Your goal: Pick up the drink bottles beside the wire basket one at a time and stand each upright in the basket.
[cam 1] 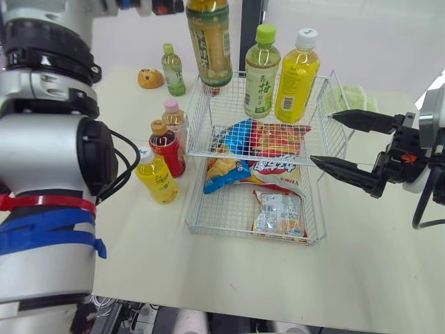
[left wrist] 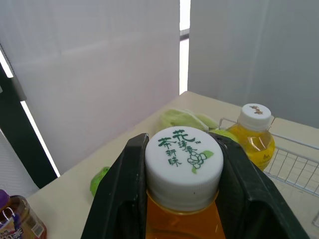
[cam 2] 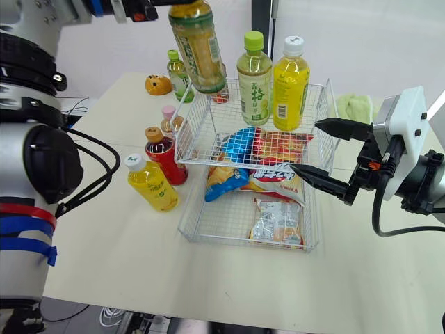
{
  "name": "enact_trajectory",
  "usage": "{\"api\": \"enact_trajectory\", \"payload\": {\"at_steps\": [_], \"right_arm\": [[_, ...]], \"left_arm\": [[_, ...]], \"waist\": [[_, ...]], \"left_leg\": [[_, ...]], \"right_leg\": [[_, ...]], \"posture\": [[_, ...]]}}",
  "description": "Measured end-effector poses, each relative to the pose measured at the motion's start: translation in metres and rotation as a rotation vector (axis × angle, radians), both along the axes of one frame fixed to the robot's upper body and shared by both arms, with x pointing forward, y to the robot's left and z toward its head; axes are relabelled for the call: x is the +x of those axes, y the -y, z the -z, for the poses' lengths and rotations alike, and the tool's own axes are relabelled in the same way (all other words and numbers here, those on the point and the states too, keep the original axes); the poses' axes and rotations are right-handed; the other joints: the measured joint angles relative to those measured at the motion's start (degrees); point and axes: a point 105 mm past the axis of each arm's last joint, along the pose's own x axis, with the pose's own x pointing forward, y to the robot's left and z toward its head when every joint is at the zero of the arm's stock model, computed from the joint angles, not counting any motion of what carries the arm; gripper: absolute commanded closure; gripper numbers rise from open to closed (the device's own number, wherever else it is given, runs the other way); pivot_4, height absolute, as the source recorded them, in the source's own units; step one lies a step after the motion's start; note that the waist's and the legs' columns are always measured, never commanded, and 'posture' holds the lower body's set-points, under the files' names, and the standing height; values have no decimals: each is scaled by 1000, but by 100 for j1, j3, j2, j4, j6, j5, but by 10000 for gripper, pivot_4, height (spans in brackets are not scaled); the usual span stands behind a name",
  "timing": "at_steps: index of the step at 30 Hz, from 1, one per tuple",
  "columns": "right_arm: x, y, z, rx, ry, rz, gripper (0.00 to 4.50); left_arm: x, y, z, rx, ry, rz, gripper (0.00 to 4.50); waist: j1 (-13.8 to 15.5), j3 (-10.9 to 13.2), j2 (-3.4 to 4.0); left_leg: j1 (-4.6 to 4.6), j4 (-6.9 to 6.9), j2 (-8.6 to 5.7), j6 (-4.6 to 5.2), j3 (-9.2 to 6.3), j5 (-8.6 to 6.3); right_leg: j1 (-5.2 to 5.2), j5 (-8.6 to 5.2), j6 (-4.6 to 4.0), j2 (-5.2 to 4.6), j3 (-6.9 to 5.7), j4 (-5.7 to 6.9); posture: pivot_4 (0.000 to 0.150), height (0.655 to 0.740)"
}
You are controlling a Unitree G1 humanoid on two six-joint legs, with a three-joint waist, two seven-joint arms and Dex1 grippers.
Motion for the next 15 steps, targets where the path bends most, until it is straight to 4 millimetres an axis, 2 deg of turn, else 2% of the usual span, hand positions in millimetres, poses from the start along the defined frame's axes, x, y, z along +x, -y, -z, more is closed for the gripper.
{"api": "enact_trajectory", "payload": {"at_steps": [4,7,15], "right_arm": [[1,1,-1,1,7,10,0],[4,4,-2,-5,23,34,0],[10,17,-1,-18,42,111,0]], "left_arm": [[15,9,26,19,-47,-18,31396],[21,13,38,27,-71,-31,31396],[25,24,40,19,-46,-30,31396]], "waist": [[2,0,0],[3,0,0],[11,0,0]], "left_leg": [[0,0,0,0,1,0],[-2,-1,-1,0,2,0],[-6,0,-1,0,3,0]], "right_leg": [[-1,0,0,0,1,-1],[-4,0,0,0,1,-1],[-6,0,0,0,1,0]], "posture": [[1500,7155],[1500,7155],[1500,7155]]}}
